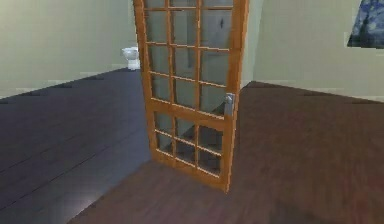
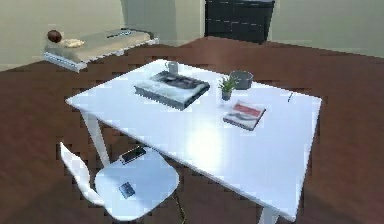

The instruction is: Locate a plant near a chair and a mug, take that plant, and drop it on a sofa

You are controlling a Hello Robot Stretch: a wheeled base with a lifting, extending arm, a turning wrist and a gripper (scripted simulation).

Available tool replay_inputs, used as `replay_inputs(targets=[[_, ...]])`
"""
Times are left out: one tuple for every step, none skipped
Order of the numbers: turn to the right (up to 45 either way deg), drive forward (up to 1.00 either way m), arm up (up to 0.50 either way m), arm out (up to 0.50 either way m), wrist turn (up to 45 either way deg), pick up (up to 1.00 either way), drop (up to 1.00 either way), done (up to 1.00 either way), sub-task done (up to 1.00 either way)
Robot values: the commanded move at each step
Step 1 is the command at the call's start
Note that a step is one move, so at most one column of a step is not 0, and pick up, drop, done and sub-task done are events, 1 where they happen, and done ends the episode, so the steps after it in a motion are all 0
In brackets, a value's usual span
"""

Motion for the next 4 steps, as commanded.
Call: replay_inputs(targets=[[9.0,0.00,0.00,0.00,0.0,0.00,0.00,0.00,0.00],[45.0,0.00,0.00,0.00,0.0,0.00,0.00,0.00,0.00],[45.0,0.00,0.00,0.00,0.0,0.00,0.00,0.00,0.00],[45.0,0.00,0.00,0.00,0.0,0.00,0.00,0.00,0.00]])
